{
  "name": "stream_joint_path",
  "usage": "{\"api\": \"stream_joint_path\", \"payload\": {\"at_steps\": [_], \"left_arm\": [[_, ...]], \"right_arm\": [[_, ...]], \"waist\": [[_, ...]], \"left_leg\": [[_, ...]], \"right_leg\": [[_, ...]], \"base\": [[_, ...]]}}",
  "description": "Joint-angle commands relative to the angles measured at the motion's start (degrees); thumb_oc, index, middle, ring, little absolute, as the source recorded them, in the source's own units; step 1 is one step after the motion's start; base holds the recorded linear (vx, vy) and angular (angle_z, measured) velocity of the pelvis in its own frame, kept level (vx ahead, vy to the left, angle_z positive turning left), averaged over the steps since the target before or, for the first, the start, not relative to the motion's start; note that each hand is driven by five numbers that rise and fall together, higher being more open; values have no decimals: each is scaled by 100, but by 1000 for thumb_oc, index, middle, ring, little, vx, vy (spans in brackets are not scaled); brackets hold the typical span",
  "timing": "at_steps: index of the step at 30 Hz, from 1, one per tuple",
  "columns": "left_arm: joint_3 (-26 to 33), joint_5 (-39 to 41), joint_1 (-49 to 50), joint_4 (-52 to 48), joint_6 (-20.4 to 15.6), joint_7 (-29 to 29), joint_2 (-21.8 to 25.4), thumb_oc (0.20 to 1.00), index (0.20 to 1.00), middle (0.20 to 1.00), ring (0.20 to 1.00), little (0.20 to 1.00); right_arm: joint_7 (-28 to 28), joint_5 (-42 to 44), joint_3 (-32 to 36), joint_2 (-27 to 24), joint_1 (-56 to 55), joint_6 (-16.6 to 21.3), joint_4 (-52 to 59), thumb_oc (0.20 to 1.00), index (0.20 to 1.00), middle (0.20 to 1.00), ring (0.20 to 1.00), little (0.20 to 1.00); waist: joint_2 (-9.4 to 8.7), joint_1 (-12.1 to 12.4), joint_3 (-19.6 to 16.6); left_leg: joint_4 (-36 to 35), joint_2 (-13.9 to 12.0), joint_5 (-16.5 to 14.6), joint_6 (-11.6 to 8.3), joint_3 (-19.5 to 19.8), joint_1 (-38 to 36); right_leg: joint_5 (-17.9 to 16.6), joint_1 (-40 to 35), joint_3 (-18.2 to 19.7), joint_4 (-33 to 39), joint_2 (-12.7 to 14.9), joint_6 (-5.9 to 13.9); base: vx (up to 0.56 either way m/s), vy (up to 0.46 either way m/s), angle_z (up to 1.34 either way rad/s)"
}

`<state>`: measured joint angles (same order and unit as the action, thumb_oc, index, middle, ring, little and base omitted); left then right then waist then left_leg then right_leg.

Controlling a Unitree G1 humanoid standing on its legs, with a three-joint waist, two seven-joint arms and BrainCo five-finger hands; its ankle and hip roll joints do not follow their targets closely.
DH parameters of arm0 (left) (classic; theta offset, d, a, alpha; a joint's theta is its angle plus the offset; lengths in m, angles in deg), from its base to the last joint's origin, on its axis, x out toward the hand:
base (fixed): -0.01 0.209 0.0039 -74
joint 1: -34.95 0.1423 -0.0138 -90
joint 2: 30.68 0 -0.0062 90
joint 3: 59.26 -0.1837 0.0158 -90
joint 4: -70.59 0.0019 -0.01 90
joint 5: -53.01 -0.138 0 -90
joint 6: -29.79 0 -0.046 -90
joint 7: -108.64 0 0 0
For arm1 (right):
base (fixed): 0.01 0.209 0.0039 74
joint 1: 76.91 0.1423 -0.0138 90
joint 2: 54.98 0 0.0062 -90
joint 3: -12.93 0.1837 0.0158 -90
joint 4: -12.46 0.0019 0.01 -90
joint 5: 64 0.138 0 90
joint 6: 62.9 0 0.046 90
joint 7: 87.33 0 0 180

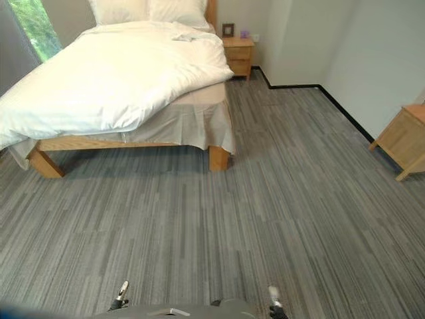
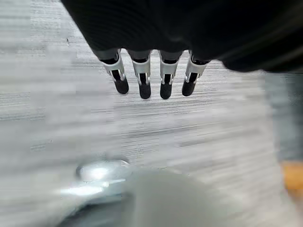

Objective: Making the bed.

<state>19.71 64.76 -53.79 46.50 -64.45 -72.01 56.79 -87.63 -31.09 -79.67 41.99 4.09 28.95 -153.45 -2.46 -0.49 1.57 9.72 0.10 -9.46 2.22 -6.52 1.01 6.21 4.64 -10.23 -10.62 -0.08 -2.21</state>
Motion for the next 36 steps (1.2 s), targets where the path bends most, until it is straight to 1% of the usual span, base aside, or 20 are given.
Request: {"api": "stream_joint_path", "payload": {"at_steps": [1, 5, 6, 7, 8, 10, 13, 14, 17, 20, 25, 27, 28, 29, 30, 31, 32, 33, 35, 36], "left_arm": [[87, 311, -1017, 972, -390, -15, -325, 1000, 1000, 1000, 1000, 1000], [117, 129, -1096, 1175, -395, 21, -304, 1000, 1000, 1000, 1000, 1000], [53, 83, -1289, 1095, -395, 14, -162, 1000, 1000, 1000, 1000, 1000], [54, 83, -1293, 1096, -395, 13, -161, 1000, 1000, 1000, 1000, 1000], [-58, 95, -1709, 804, -427, 90, 122, 1000, 1000, 1000, 1000, 1000], [-59, 369, -2184, 510, -453, 129, 380, 1000, 1000, 1000, 1000, 1000], [-30, 817, -2571, 257, -457, 113, 578, 1000, 1000, 1000, 1000, 1000], [-62, 1086, -2799, -237, -516, 191, 714, 1000, 1000, 1000, 1000, 1000], [-73, 947, -2835, -753, -518, 316, 844, 1000, 1000, 1000, 1000, 1000], [71, 1234, -2731, -1312, -566, 444, 818, 1000, 1000, 1000, 1000, 1000], [111, 1395, -2621, -1453, -605, 479, 703, 1000, 1000, 1000, 1000, 1000], [60, 1360, -2519, -1887, -614, 522, 743, 1000, 1000, 1000, 1000, 1000], [94, 1348, -2450, -2167, -611, 582, 802, 1000, 1000, 1000, 1000, 1000], [115, 1393, -2400, -2297, -602, 590, 832, 1000, 1000, 1000, 1000, 1000], [118, 1357, -2380, -2298, -569, 580, 877, 1000, 1000, 1000, 1000, 1000], [133, 1359, -2370, -2367, -560, 597, 920, 1000, 1000, 1000, 1000, 1000], [134, 1359, -2371, -2368, -558, 597, 921, 1000, 1000, 1000, 1000, 1000], [135, 1411, -2368, -2508, -577, 596, 982, 1000, 1000, 1000, 1000, 1000], [94, 1341, -2359, -2639, -599, 609, 1026, 1000, 1000, 1000, 1000, 1000], [-28, 1242, -2449, -2609, -602, 584, 1023, 1000, 1000, 1000, 1000, 1000]], "right_arm": [[-60, 977, 154, -346, 924, 364, -107, 1000, 1000, 1000, 1000, 1000], [-124, 851, -52, -379, 1118, 361, 17, 1000, 1000, 1000, 1000, 1000], [-99, 394, -237, -542, 1317, 311, 64, 1000, 1000, 1000, 1000, 1000], [-99, 393, -236, -541, 1321, 310, 63, 1000, 1000, 1000, 1000, 1000], [-80, 11, -394, -771, 1616, 341, 254, 1000, 1000, 1000, 1000, 1000], [-58, -159, -493, -995, 1922, 383, 623, 1000, 1000, 1000, 1000, 1000], [-20, -132, -490, -1191, 2190, 429, 1024, 1000, 1000, 1000, 1000, 1000], [-12, -124, -504, -1360, 2351, 452, 1525, 1000, 1000, 1000, 1000, 1000], [14, -245, -605, -1388, 2495, 486, 2038, 1000, 1000, 1000, 1000, 1000], [-62, -237, -710, -1352, 2470, 461, 2531, 1000, 1000, 1000, 1000, 1000], [-56, -257, -834, -1374, 2534, 479, 2957, 1000, 1000, 1000, 1000, 1000], [-43, -218, -773, -1463, 2466, 537, 3266, 1000, 1000, 1000, 1000, 1000], [-70, -286, -815, -1502, 2450, 555, 3365, 1000, 1000, 1000, 1000, 1000], [-72, -349, -884, -1501, 2491, 553, 3323, 1000, 1000, 1000, 1000, 1000], [-80, -448, -979, -1453, 2554, 517, 3296, 1000, 1000, 1000, 1000, 1000], [-79, -454, -996, -1415, 2585, 481, 3250, 1000, 1000, 1000, 1000, 1000], [-79, -454, -997, -1415, 2588, 481, 3248, 1000, 1000, 1000, 1000, 1000], [-141, -449, -962, -1439, 2618, 413, 3290, 1000, 1000, 1000, 1000, 1000], [-160, -399, -872, -1518, 2471, 445, 3569, 1000, 1000, 1000, 1000, 1000], [-116, -267, -646, -1589, 2197, 512, 3649, 1000, 1000, 1000, 1000, 1000]], "waist": [[-31, 117, 190], [-48, 135, 99], [-50, 154, 78], [-52, 150, 68], [-37, 166, 67], [-21, 157, 92], [1, 119, 111], [16, 115, 183], [31, 144, 268], [14, 221, 322], [10, 238, 356], [86, 228, 422], [117, 259, 518], [128, 304, 585], [139, 319, 642], [160, 262, 747], [161, 277, 726], [152, 83, 858], [118, -102, 940], [23, -322, 943]], "left_leg": [[-1472, -403, 1148, -641, -487, -653], [-1472, -376, 1081, -607, -558, -750], [-1472, -357, 1049, -602, -551, -800], [-1472, -354, 1059, -599, -548, -780], [-1472, -342, 1043, -599, -532, -815], [-1472, -325, 1058, -599, -508, -806], [-1472, -308, 1075, -593, -503, -774], [-1472, -297, 1080, -598, -522, -774], [-1472, -313, 1088, -588, -687, -754], [-1472, -291, 1056, -565, -820, -788], [-1472, -193, 1018, -518, -826, -759], [-1472, -55, 922, -377, -713, -692], [-1472, -11, 842, -243, -735, -718], [-1472, 43, 765, -137, -788, -749], [-1472, 78, 669, -71, -851, -831], [-1472, 60, 574, -51, -853, -949], [-1472, 56, 581, -52, -869, -923], [-1472, -43, 484, -140, -822, -1112], [-1472, -63, 383, -248, -664, -1299], [-1472, -45, 214, -402, -428, -1535]], "right_leg": [[-874, -1101, -872, 1545, 714, 876], [-882, -1155, -804, 1537, 728, 904], [-882, -1205, -807, 1533, 741, 919], [-891, -1189, -810, 1536, 743, 917], [-892, -1235, -818, 1533, 762, 939], [-919, -1231, -839, 1518, 784, 964], [-950, -1193, -837, 1502, 808, 988], [-981, -1197, -861, 1503, 835, 1023], [-1080, -1082, -939, 1462, 881, 1070], [-1105, -1069, -965, 1452, 917, 1104], [-1132, -1064, -967, 1439, 1027, 1175], [-989, -840, -985, 869, 1276, 1231], [-1016, -514, -969, 68, 1459, 1261], [-1214, -97, -873, -730, 1650, 1352], [-1513, 216, -764, -1280, 1728, 1465], [-1678, 553, -553, -1666, 1678, 1542], [-1697, 582, -539, -1653, 1668, 1538], [-1690, 1026, -256, -1342, 1445, 1527], [-1630, 1192, 1, -631, 1235, 1452], [-1774, 1334, 204, 604, 1098, 1476]], "base": [[1, 53, 57], [13, 46, -50], [3, 25, -60], [3, 49, -30], [-12, 41, 0], [-26, 41, 4], [-52, 49, 8], [-60, 35, 5], [-58, 35, 0], [29, 67, -19], [83, 106, -10], [120, 248, 0], [71, 286, 3], [95, 290, -19], [145, 226, -22], [124, 126, -21], [286, 32, -25], [344, -41, -29], [542, -124, -4], [483, -143, 24]]}}
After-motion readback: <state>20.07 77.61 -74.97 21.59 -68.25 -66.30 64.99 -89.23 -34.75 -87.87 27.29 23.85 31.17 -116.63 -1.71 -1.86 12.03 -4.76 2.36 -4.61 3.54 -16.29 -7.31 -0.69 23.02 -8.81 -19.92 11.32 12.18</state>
